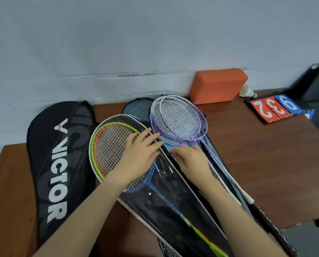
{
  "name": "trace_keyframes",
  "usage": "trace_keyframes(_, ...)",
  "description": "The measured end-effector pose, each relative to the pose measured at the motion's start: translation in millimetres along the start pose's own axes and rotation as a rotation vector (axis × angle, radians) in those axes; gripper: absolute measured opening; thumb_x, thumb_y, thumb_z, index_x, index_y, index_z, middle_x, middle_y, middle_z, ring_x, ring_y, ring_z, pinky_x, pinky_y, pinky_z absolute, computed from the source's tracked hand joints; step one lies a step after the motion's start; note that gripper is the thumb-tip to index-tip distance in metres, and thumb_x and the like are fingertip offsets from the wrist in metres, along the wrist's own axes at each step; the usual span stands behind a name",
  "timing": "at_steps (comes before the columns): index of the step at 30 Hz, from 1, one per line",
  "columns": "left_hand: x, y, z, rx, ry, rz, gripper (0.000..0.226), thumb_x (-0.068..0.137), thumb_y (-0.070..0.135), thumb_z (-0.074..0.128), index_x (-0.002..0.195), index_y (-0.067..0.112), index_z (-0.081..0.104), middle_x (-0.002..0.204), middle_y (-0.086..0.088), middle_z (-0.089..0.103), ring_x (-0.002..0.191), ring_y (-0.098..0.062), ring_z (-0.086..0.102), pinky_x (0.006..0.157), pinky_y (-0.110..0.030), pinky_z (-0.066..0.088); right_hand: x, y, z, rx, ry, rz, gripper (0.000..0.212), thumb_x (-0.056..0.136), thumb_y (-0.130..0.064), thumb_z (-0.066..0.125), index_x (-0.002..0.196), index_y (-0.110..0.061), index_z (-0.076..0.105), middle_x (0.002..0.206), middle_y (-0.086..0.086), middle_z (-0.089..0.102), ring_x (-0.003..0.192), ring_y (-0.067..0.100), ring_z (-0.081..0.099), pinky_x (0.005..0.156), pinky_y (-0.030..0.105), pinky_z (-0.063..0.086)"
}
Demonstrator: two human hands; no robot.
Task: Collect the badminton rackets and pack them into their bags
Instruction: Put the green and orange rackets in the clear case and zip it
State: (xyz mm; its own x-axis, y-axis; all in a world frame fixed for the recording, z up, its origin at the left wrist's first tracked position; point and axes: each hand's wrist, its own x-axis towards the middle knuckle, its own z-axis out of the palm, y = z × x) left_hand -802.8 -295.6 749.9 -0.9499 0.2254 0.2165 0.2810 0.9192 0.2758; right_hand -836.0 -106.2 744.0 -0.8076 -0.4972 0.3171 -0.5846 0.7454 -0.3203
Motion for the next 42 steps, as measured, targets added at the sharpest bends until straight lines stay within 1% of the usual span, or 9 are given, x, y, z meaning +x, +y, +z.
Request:
trace_keyframes(6,9,-12,3,-0.006,0.02,0.09,0.031,0.087,0.044,0.042,0.104,0.032,0.066,0.116,0.013,0.063,0.124,-0.017,0.045,0.096,-0.037,0.014,-15,-1,-3,0.214,0.055,-0.022,0.023,0.086,-0.025,0.051,0.088,-0.015,0.072,0.08,-0.004,0.072,0.072,0.014,0.065,0.068,0.03,0.043)
trace_keyframes(11,19,-13,6,-0.068,0.061,0.11,0.03,0.083,0.047,0.045,0.088,0.03,0.07,0.097,0.016,0.065,0.106,-0.009,0.041,0.084,-0.031,0.016,-23,3,-2,0.388,-0.004,0.074,0.018,0.086,-0.019,0.058,0.092,-0.014,0.073,0.082,-0.002,0.072,0.074,0.015,0.065,0.068,0.036,0.052)
trace_keyframes(17,34,-6,24,-0.106,0.106,0.021,0.008,0.082,0.03,0.066,0.085,0.028,0.073,0.097,0.014,0.068,0.108,-0.017,0.052,0.088,-0.031,0.016,-42,22,-3,0.348,-0.034,0.202,0.018,0.083,-0.02,0.059,0.091,-0.014,0.074,0.084,-0.003,0.074,0.077,0.012,0.066,0.07,0.028,0.052)
trace_keyframes(20,44,-2,31,-0.116,0.11,-0.064,0.011,0.086,0.028,0.062,0.088,0.026,0.073,0.101,0.013,0.069,0.113,-0.018,0.05,0.091,-0.031,0.015,-65,40,-7,0.291,-0.081,0.268,0.012,0.083,-0.017,0.065,0.09,-0.016,0.074,0.086,-0.004,0.074,0.082,0.009,0.063,0.072,0.021,0.047)
trace_keyframes(27,51,9,50,-0.021,0.067,-0.128,0.016,0.089,0.024,0.058,0.094,0.022,0.073,0.108,0.007,0.069,0.118,-0.021,0.05,0.091,-0.037,0.018,-101,64,-18,0.229,-0.202,0.352,0.008,0.085,-0.015,0.066,0.09,-0.016,0.072,0.084,-0.003,0.073,0.078,0.02,0.067,0.067,0.026,0.046)
trace_keyframes(32,30,57,59,-0.02,-0.225,0.14,0.033,0.092,0.031,0.049,0.124,0.028,0.057,0.136,0.011,0.049,0.134,-0.019,0.032,0.1,-0.044,0.015,-94,63,-15,0.313,-0.176,0.334,0.016,0.084,-0.022,0.058,0.09,-0.015,0.071,0.086,-0.001,0.072,0.08,0.021,0.067,0.071,0.032,0.05)
trace_keyframes(34,15,76,67,-0.01,-0.295,0.122,0.034,0.095,0.036,0.044,0.128,0.033,0.052,0.143,0.016,0.04,0.14,-0.014,0.019,0.102,-0.04,0.007,-93,60,-18,0.352,-0.146,0.312,0.016,0.083,-0.02,0.059,0.089,-0.013,0.071,0.085,0.0,0.072,0.078,0.021,0.067,0.072,0.031,0.049)
trace_keyframes(39,-2,86,66,-0.196,-0.099,-0.063,0.016,0.09,0.031,0.055,0.099,0.029,0.068,0.115,0.018,0.061,0.129,-0.013,0.038,0.094,-0.032,0.01,-101,56,-21,0.513,-0.122,0.334,0.01,0.086,-0.011,0.064,0.092,-0.014,0.072,0.078,-0.014,0.066,0.068,-0.002,0.057,0.069,0.022,0.048)
trace_keyframes(42,2,85,61,-0.126,-0.126,-0.062,0.017,0.09,0.035,0.054,0.094,0.029,0.069,0.106,0.018,0.063,0.117,-0.011,0.044,0.092,-0.03,0.011,-105,58,-21,0.573,-0.146,0.403,0.012,0.085,-0.01,0.064,0.091,-0.017,0.072,0.075,-0.02,0.063,0.067,-0.005,0.057,0.068,0.021,0.047)
